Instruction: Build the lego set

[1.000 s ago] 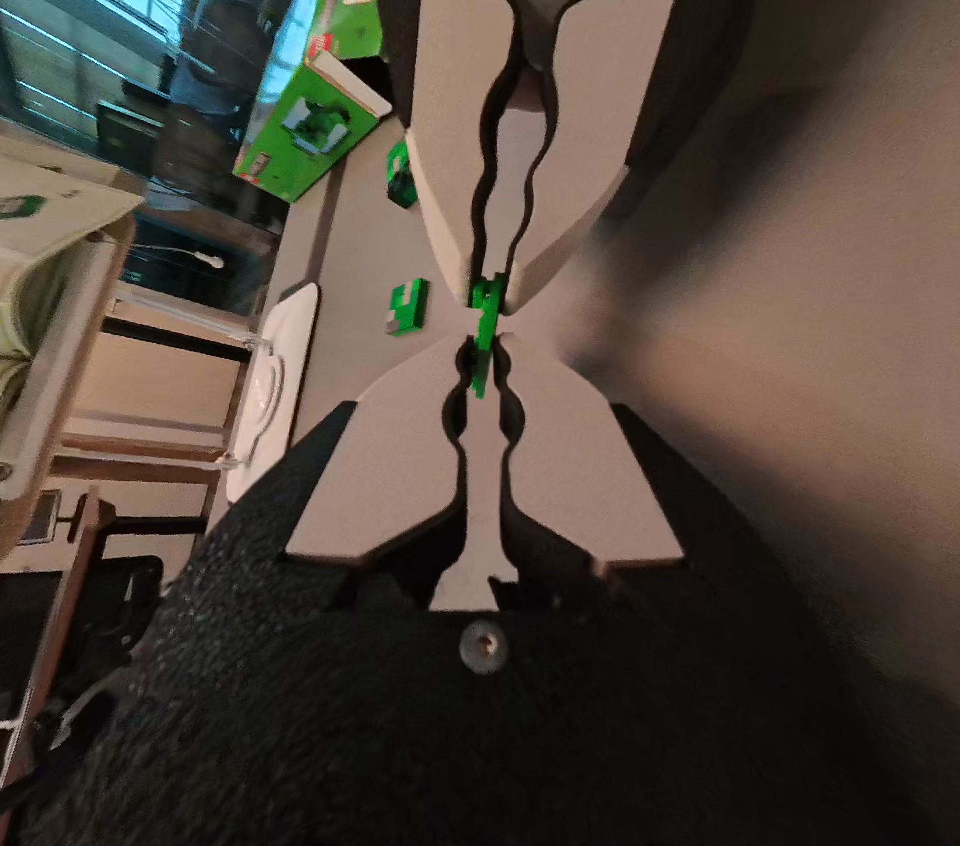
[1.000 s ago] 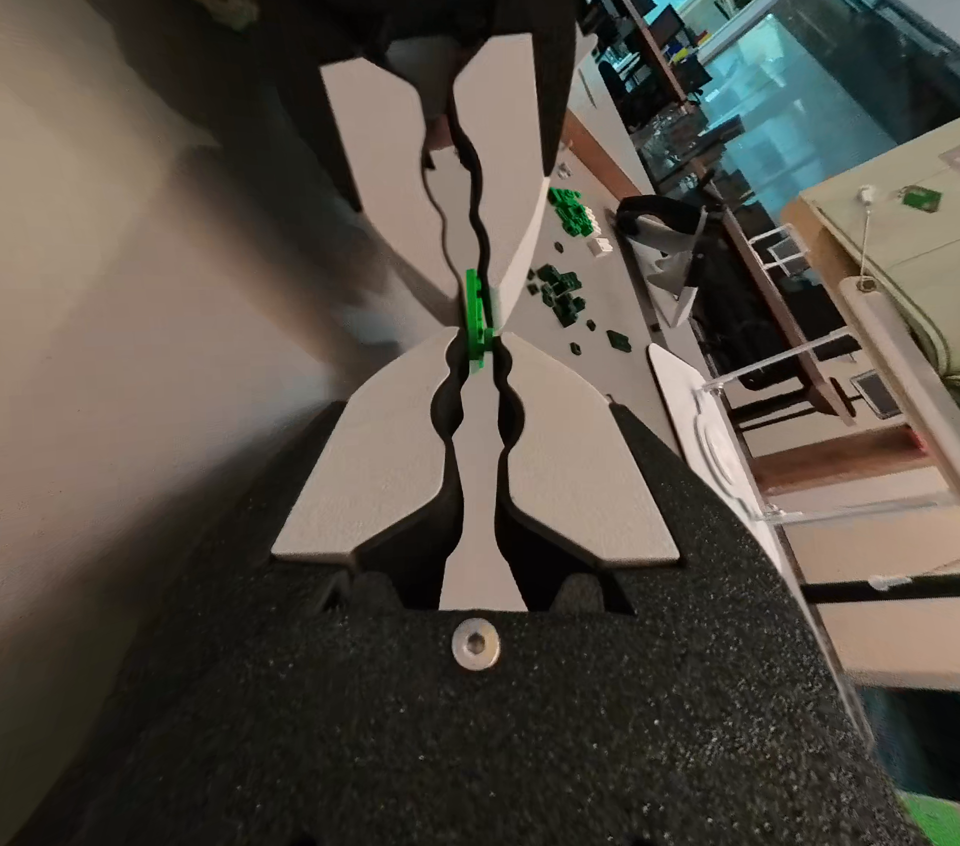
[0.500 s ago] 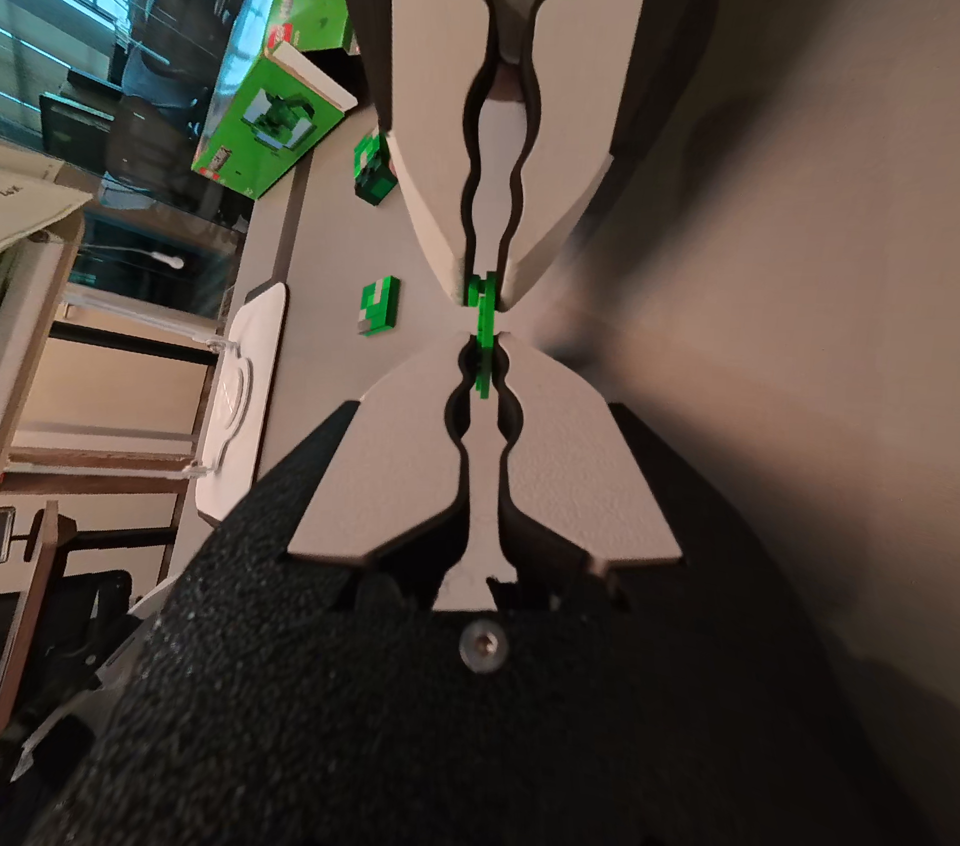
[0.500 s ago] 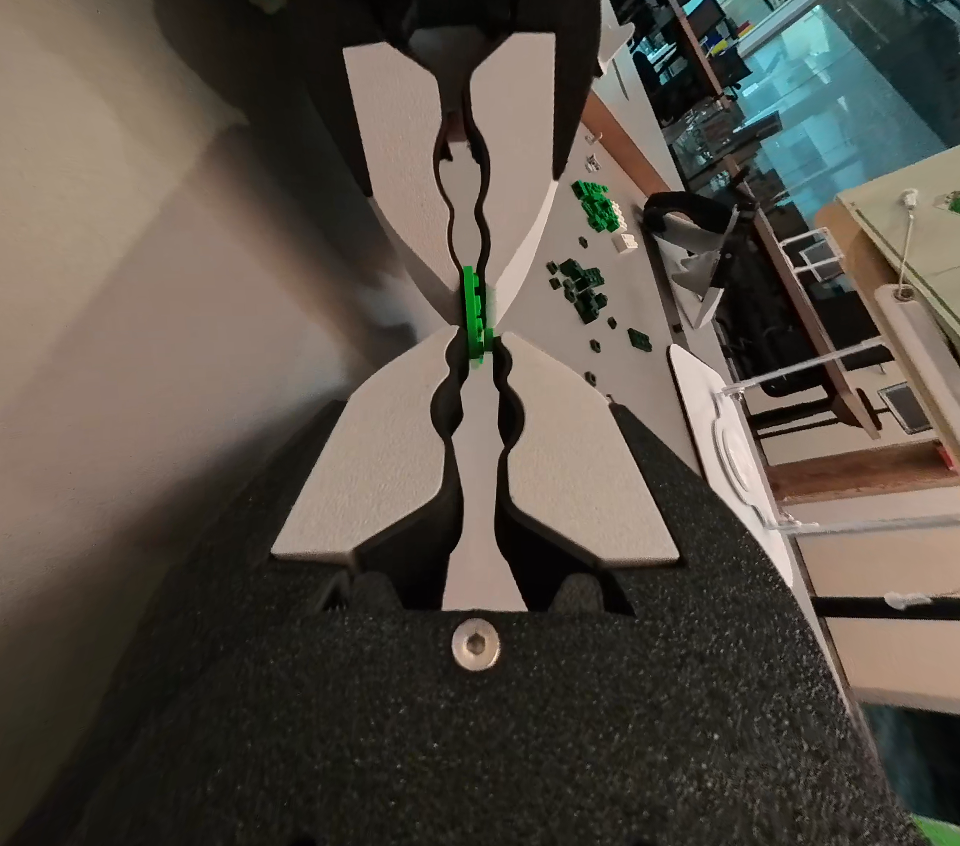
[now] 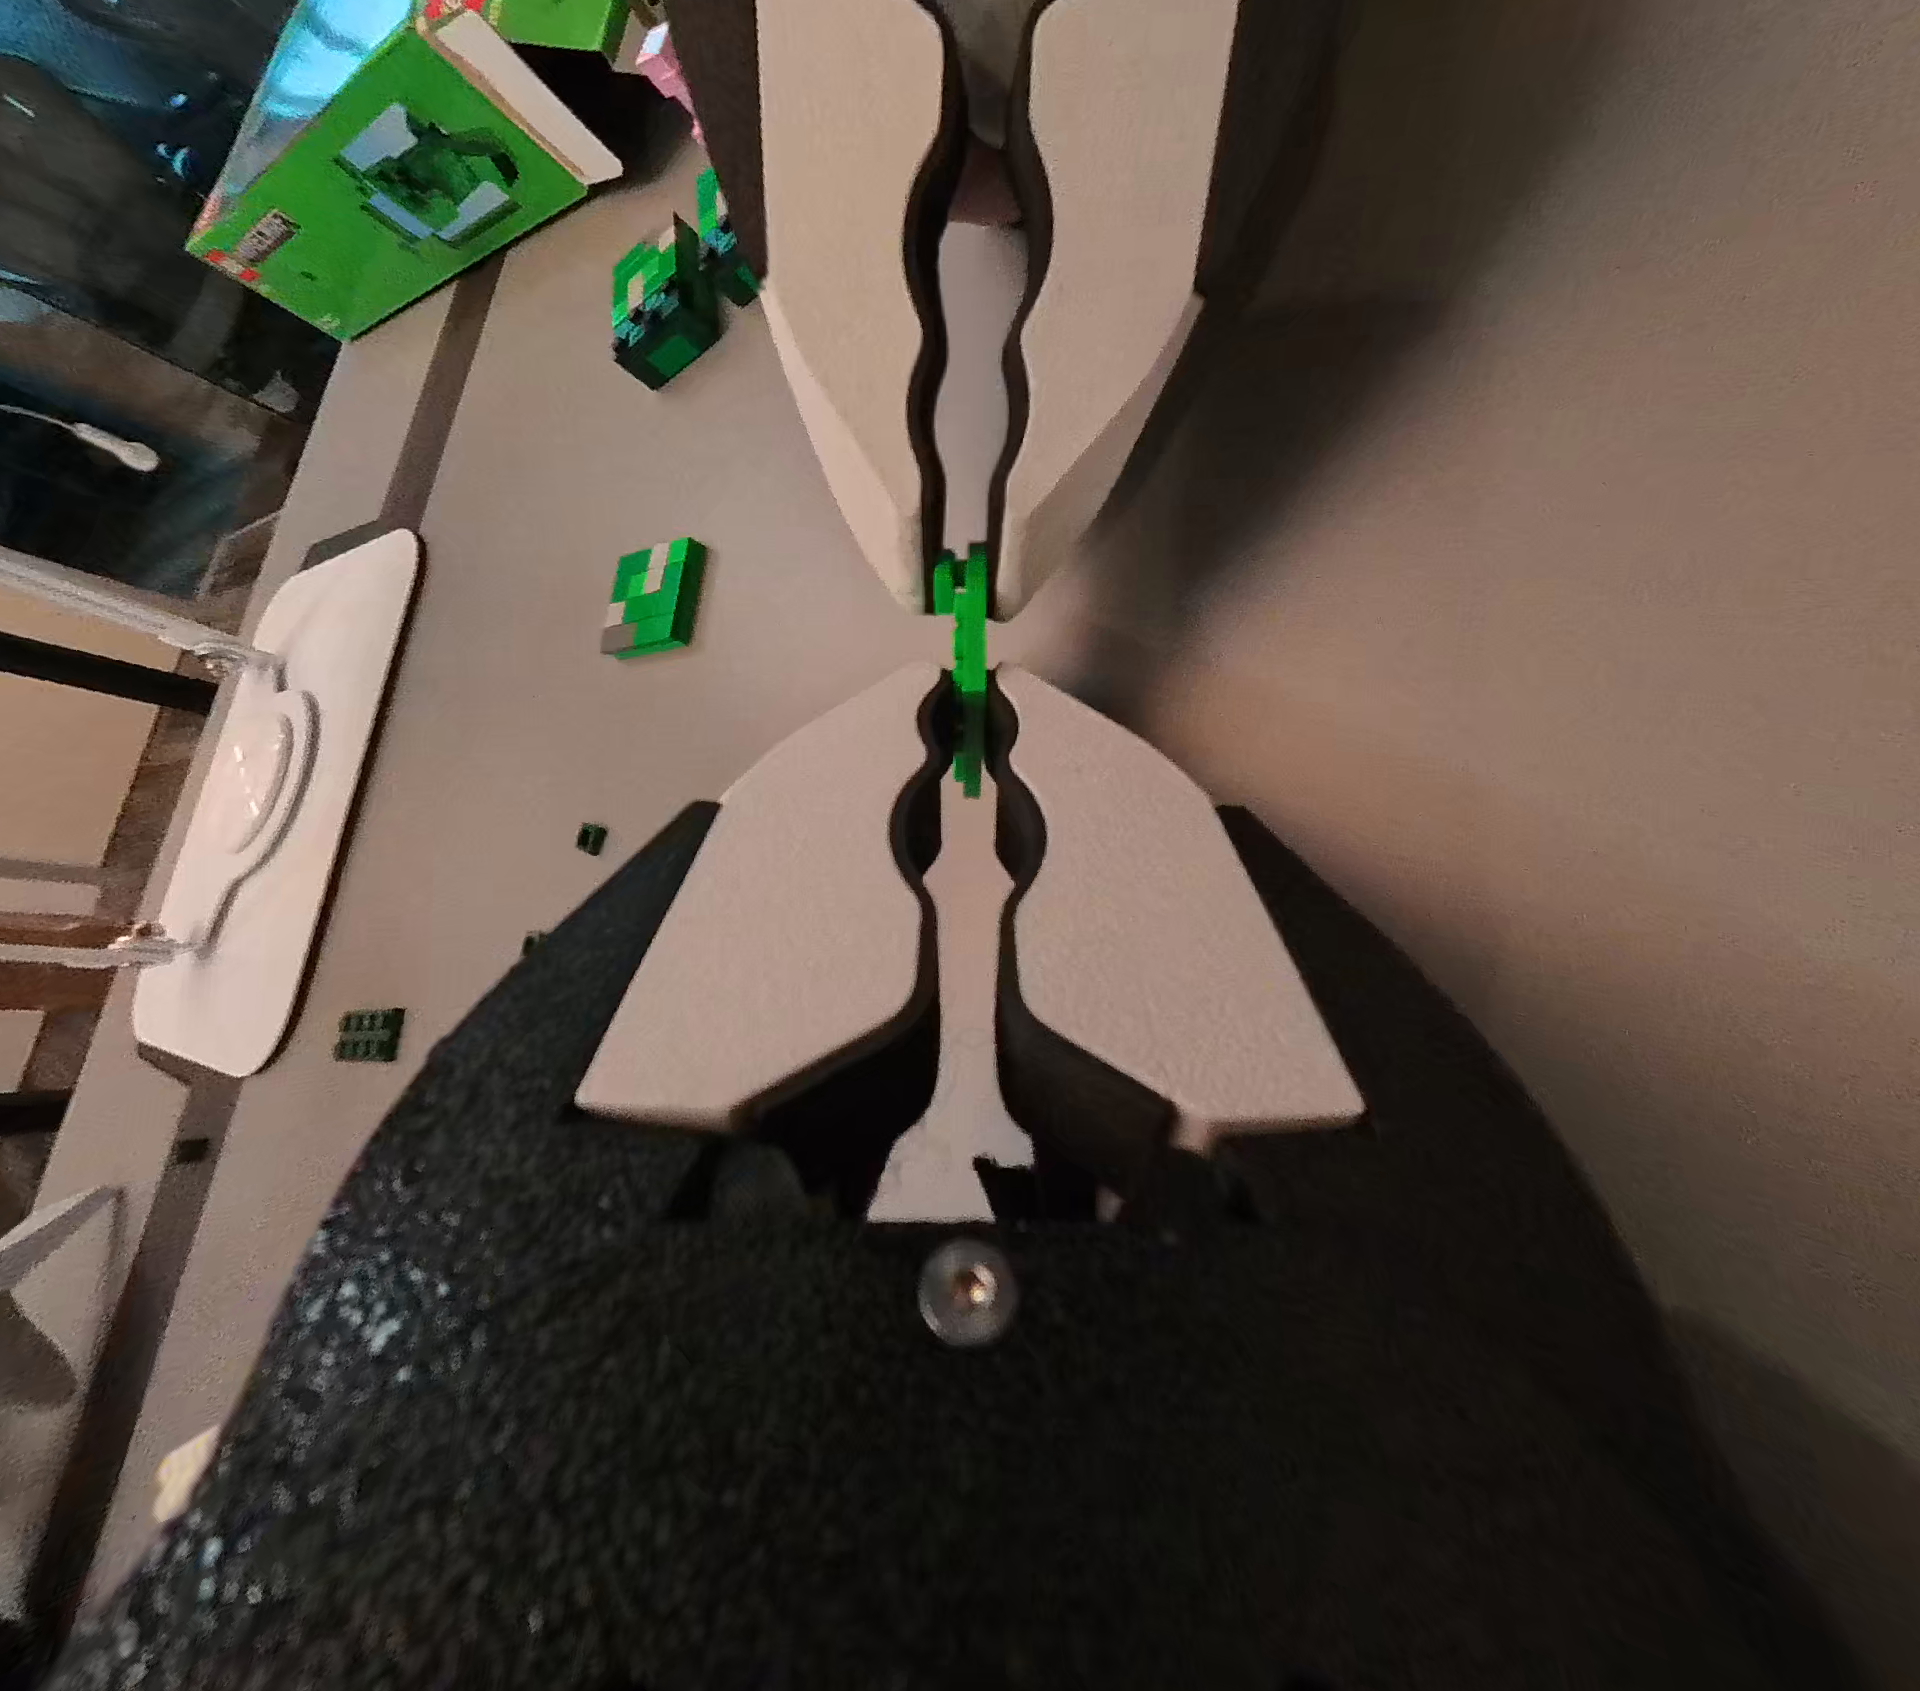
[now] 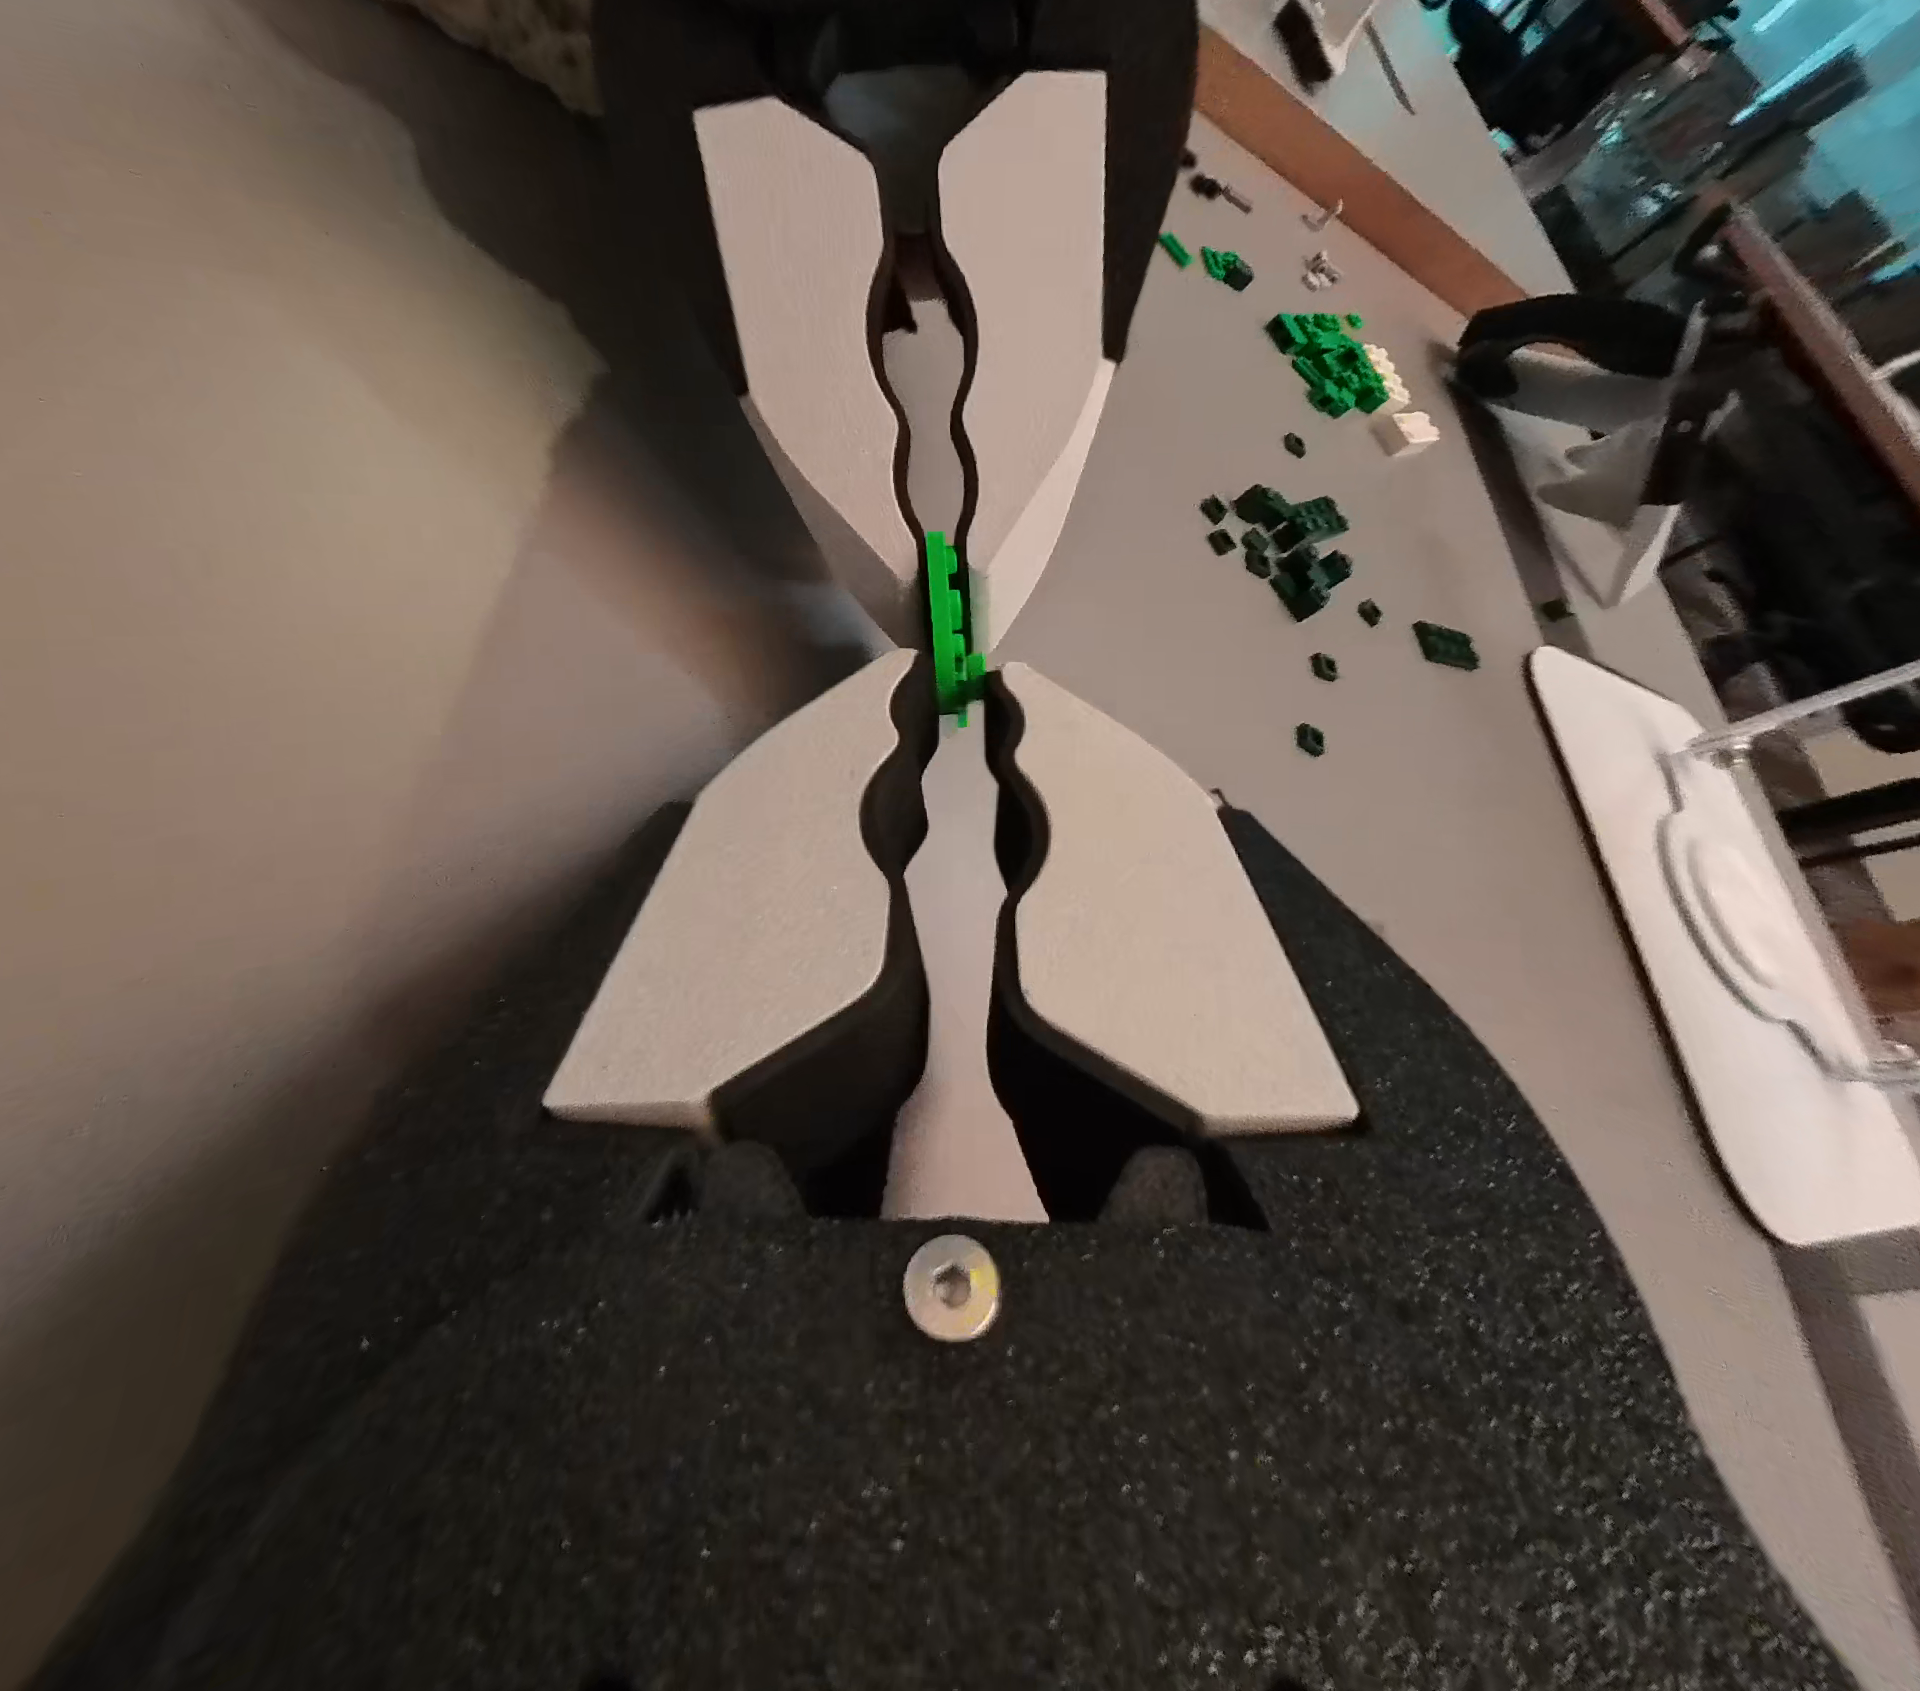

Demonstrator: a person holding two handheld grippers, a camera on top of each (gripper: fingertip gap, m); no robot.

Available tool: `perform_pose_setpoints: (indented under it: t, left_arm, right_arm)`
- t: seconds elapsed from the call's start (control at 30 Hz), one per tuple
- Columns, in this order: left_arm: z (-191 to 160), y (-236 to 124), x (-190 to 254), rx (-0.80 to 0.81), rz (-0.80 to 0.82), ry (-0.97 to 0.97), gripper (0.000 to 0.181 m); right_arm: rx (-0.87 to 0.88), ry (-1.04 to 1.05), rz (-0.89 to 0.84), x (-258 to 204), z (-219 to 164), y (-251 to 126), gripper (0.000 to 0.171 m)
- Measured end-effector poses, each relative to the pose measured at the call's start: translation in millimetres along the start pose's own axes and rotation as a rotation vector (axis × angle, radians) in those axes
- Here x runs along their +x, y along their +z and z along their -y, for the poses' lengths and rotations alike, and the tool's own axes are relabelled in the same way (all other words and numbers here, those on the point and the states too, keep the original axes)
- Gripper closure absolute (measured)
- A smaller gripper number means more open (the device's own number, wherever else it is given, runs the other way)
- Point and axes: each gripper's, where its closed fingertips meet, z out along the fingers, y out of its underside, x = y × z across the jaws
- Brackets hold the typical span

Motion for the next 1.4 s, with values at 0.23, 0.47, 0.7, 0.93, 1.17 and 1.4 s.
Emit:
perform_pose_setpoints:
  t: [0.23,0.47,0.7,0.93,1.17,1.4]
  left_arm:
    - [-3.1,1.7,4.7,-0.015,-0.04,-0.051,0.176]
    - [-5.9,3.3,6.7,-0.022,-0.051,-0.065,0.176]
    - [-5.7,2.6,7.6,-0.022,-0.055,-0.058,0.176]
    - [-4.8,2.1,9.3,-0.014,-0.064,-0.046,0.176]
    - [-5.1,1.4,9.6,-0.01,-0.068,-0.042,0.176]
    - [-4.8,1.7,9.6,-0.008,-0.067,-0.038,0.176]
  right_arm:
    - [-0.027,0.074,0.083,-4.4,-3.6,1.9,0.163]
    - [-0.051,0.104,0.124,-6.6,-7.0,3.8,0.163]
    - [-0.049,0.089,0.118,-7.0,-7.0,3.5,0.163]
    - [-0.04,0.066,0.121,-8.8,-6.1,2.5,0.163]
    - [-0.039,0.05,0.113,-8.9,-6.3,2.4,0.163]
    - [-0.039,0.022,0.102,-9.1,-6.9,2.1,0.163]
